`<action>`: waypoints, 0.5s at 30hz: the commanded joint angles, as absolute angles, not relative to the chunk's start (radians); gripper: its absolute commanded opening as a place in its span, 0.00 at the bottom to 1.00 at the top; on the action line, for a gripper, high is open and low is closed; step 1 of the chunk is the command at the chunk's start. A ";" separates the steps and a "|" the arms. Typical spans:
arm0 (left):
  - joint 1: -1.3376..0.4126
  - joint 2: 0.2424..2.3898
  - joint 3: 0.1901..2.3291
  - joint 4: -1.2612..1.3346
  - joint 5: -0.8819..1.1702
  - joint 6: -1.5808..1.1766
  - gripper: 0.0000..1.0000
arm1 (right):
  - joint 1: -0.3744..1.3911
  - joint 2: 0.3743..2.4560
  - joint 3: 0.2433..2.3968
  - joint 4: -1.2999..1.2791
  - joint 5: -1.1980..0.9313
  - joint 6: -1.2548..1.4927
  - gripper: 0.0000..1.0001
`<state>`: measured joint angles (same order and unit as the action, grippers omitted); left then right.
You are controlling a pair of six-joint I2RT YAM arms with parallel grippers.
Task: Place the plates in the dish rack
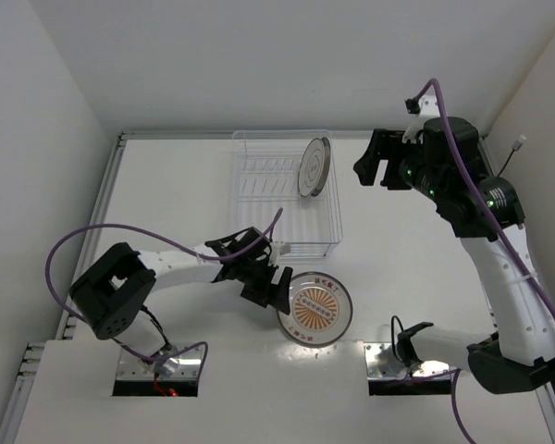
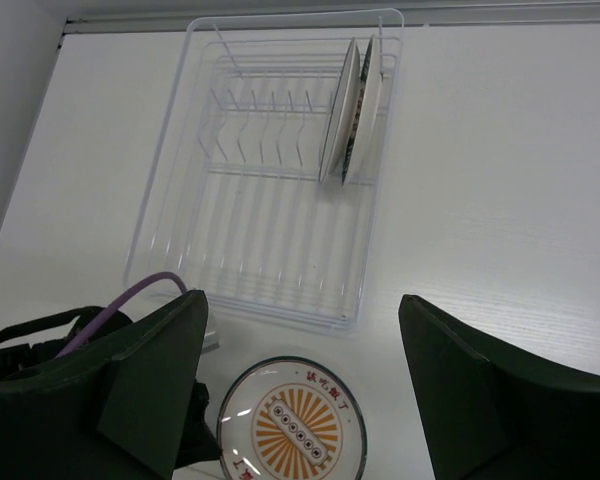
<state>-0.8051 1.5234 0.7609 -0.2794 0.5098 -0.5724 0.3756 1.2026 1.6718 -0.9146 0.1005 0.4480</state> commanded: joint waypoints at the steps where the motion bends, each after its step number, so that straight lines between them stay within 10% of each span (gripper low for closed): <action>1: -0.819 1.568 0.756 -0.242 0.518 -0.627 0.83 | 0.367 1.186 1.683 -0.888 0.113 0.431 0.74; 9: -0.848 1.624 0.746 -0.114 0.518 -0.716 0.76 | 0.357 1.157 1.692 -0.899 0.124 0.422 0.74; 15: -0.868 1.624 0.704 0.009 0.518 -0.793 0.39 | 0.357 1.157 1.683 -0.899 0.115 0.413 0.74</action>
